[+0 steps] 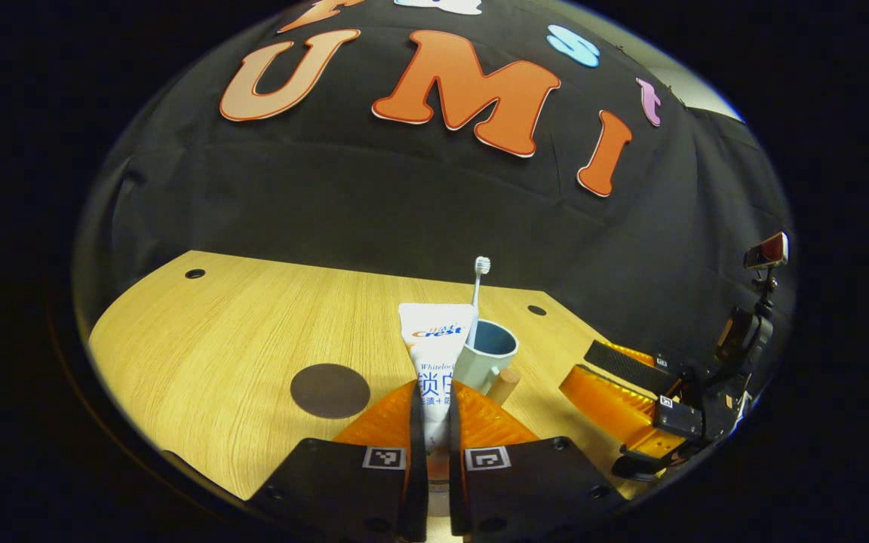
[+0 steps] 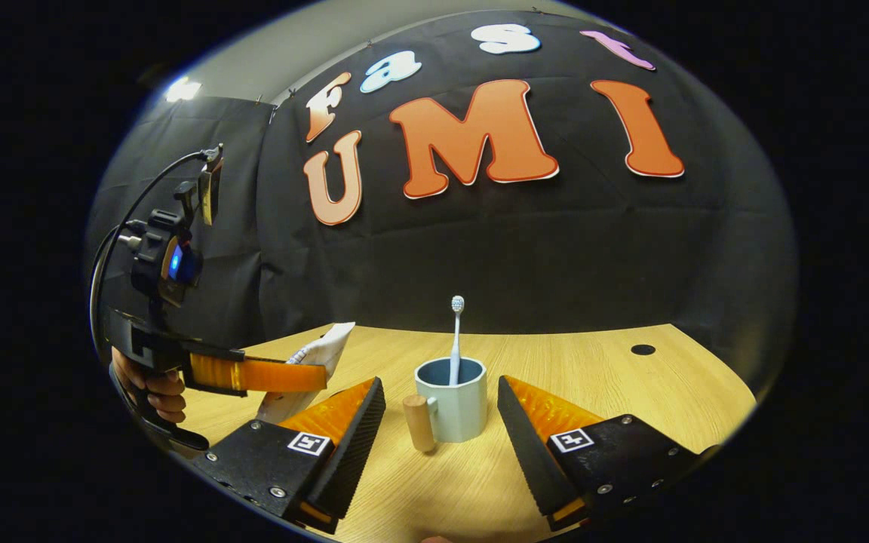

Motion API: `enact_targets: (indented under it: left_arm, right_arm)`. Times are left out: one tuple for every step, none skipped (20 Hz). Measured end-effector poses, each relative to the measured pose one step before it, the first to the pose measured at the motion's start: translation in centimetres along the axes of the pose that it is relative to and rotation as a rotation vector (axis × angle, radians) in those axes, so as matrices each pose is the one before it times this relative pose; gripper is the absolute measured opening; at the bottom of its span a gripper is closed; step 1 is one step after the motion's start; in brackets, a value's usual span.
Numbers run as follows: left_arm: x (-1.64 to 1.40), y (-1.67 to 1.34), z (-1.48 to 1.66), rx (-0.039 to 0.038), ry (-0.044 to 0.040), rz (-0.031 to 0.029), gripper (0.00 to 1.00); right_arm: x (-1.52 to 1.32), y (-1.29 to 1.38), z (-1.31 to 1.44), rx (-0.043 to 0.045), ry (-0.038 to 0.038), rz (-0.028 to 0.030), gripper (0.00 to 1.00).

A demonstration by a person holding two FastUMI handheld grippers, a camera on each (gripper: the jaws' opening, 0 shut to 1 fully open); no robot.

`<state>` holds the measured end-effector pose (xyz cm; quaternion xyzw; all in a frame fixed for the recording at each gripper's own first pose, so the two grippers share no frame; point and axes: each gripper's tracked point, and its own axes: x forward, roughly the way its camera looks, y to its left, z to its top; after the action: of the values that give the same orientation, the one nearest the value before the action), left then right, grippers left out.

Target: Put the toothbrush and toothpaste on the desktop into the cup, then pick up the cup and place it on the coaster on the desktop.

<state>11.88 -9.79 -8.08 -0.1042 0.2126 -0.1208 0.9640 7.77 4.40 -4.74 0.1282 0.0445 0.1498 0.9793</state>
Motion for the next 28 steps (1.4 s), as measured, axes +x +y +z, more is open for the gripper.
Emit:
enact_targets:
  left_arm:
    - [0.499, -0.253, 0.337, 0.00171, -0.01528, -0.00365, 0.14]
    - [0.536, -0.205, 0.114, -0.00078, -0.00853, -0.00123, 0.14]
    - [0.506, -0.23, 0.047, -0.01292, -0.00462, -0.00566, 0.14]
    - [0.487, -0.33, 0.105, -0.02194, -0.01066, -0.00884, 0.14]
    - [0.464, -0.087, 0.264, -0.01377, -0.0146, -0.00136, 0.14]
    - [0.478, -0.043, 0.193, -0.0049, -0.01446, -0.00142, 0.14]
    - [0.429, 0.011, 0.291, -0.00106, -0.0152, 0.00096, 0.14]
    - [0.455, -0.08, 0.305, -0.00196, -0.01677, -0.00048, 0.14]
    - [0.364, -0.129, 0.434, -0.00332, -0.02032, -0.00016, 0.14]
    - [0.462, -0.043, 0.308, -0.00039, -0.02064, -0.00093, 0.14]
    - [0.441, -0.077, 0.352, 0.00098, -0.02324, 0.00041, 0.14]
    - [0.522, -0.088, 0.616, 0.00104, -0.02692, -0.00208, 0.14]
    - [0.377, -0.24, 0.58, 0.00113, -0.03104, -0.00341, 0.14]
    - [0.308, -0.268, 0.708, 0.00221, -0.03161, -0.00676, 0.14]
    - [0.517, -0.328, 0.59, 0.00803, -0.03129, -0.00613, 0.14]
    - [0.525, -0.227, 0.579, 0.01493, -0.02806, -0.00389, 0.14]
    - [0.5, -0.153, 0.646, 0.01665, -0.02863, 0.00147, 0.14]
    - [0.337, -0.043, 0.459, 0.0168, -0.02428, 0.00997, 0.14]
    - [0.331, -0.133, 0.476, 0.00296, -0.02762, 0.00745, 0.14]
    - [0.298, -0.375, 0.057, -0.00271, -0.0186, -0.00798, 0.14]
    - [0.428, -0.402, -0.067, -0.00158, -0.00948, -0.00882, 0.14]
    - [0.484, -0.206, 0.032, -0.00373, -0.00897, -0.00822, 0.14]
    - [0.485, -0.137, -0.116, -0.00843, -0.00608, -0.0072, 0.14]
    - [0.445, 0.049, -0.146, -0.02369, -0.01149, -0.00161, 0.14]
    - [0.484, 0.106, -0.108, -0.02444, -0.00622, 0.00075, 0.14]
    - [0.262, 0.214, -0.297, -0.01513, -0.00145, 0.00522, 0.14]
    - [0.322, 0.093, -0.387, -0.00693, 0.00373, 0.00184, 0.14]
    - [0.206, 0.106, -0.307, -0.0036, 0.00233, 0.00121, 0.14]
  right_arm:
    - [-0.249, -0.212, -0.148, 0.00253, 0.00072, -0.00789, 0.91]
    - [-0.258, -0.194, -0.168, 0.00771, 0.00153, -0.00636, 0.91]
    - [-0.256, 0.012, -0.157, 0.01278, 0.0004, 0.00073, 0.9]
    - [-0.295, 0.143, -0.269, 0.00739, 0.00227, 0.00127, 0.9]
    - [-0.189, -0.039, -0.198, 0.00196, 0.0036, -0.00238, 0.9]
    - [-0.22, -0.126, -0.198, -0.00294, 0.00257, -0.00261, 0.9]
    - [-0.293, -0.203, 0.036, -0.00115, -0.00064, -0.00466, 0.9]
    - [-0.177, -0.055, 0.028, 0.00253, -0.00107, 0.00029, 0.9]
    - [-0.183, -0.155, 0.039, 0.0041, -0.00251, -0.00208, 0.91]
    - [-0.3, -0.238, 0.043, 0.00396, -0.00236, -0.00307, 0.9]
    - [-0.152, -0.261, 0.02, 0.00249, -0.0023, -0.00546, 0.9]
    - [-0.157, -0.254, 0.056, 0.00335, -0.00272, -0.00541, 0.9]
    - [-0.207, -0.246, 0.057, 0.00345, -0.00401, -0.00297, 0.9]
    - [-0.176, -0.331, 0.059, 0.00397, -0.00156, -0.00721, 0.9]
    - [-0.107, -0.286, 0.044, 0.00518, -0.0007, -0.00246, 0.9]
    - [-0.189, -0.266, -0.188, 0.00147, 0.00079, -0.00785, 0.9]
    - [-0.147, -0.385, -0.089, -0.00364, 0.0006, -0.00935, 0.9]
    - [-0.16, -0.362, -0.143, -0.01023, 0.00529, -0.01364, 0.91]
    - [-0.113, -0.277, -0.02, -0.00507, 0.0011, -0.00665, 0.91]
    - [-0.164, -0.082, -0.049, 0.00009, 0.00165, 0.00011, 0.9]
    - [-0.093, -0.074, -0.131, 0.00094, 0.00353, 0.00027, 0.9]
    - [-0.105, -0.096, -0.062, -0.00095, 0.00111, -0.0022, 0.9]
    - [-0.085, -0.206, 0.03, -0.00366, -0.00026, -0.00386, 0.9]
    - [0.007, -0.193, -0.022, -0.00557, -0.00387, -0.00019, 0.9]
    - [-0.053, -0.32, 0.033, -0.00705, -0.00331, -0.00633, 0.9]
    - [0.148, -0.466, -0.11, -0.00326, 0.00075, -0.01145, 0.9]
    - [0.157, -0.385, -0.145, 0.00156, 0.00471, -0.00751, 0.91]
    - [0.072, -0.193, -0.112, 0.00286, 0.00544, -0.0035, 0.92]
